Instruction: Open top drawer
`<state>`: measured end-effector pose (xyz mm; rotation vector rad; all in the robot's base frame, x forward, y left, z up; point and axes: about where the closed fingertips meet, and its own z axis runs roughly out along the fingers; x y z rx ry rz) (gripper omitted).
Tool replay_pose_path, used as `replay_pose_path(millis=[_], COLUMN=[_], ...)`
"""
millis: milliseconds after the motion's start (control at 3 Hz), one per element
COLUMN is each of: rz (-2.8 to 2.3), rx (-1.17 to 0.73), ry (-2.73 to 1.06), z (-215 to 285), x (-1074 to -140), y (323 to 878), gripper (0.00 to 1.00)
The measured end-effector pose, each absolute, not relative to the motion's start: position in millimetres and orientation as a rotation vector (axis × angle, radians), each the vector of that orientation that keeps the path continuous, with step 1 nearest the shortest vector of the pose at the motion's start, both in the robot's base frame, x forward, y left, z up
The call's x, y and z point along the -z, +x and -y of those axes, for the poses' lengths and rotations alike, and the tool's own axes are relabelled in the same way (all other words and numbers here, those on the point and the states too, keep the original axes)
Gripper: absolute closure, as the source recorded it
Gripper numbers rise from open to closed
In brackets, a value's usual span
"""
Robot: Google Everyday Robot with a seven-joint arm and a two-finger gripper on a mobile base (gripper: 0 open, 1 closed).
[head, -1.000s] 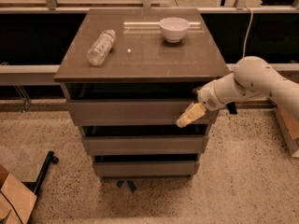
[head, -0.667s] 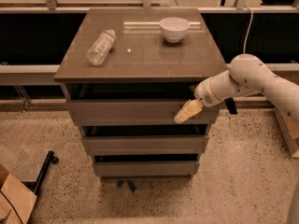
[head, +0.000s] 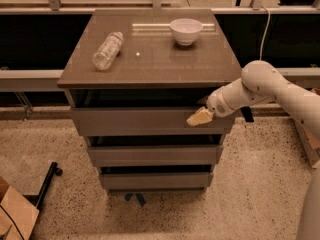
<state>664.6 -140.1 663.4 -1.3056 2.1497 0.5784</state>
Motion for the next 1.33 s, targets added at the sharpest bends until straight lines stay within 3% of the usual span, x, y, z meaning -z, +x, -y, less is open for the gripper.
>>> replay_pose_path(millis=[667,1000,1333], rz=[-2.15,-2.15,-2.159], rx=[-0.578,-0.578,-0.57], ry=[-1.306,-1.307,-1.332], z=[140.1,140.0,137.8], x=[-673.6,-674.0,-673.4], y=[664.6,664.4,651.8], gripper=[1.0,0.0,0.04])
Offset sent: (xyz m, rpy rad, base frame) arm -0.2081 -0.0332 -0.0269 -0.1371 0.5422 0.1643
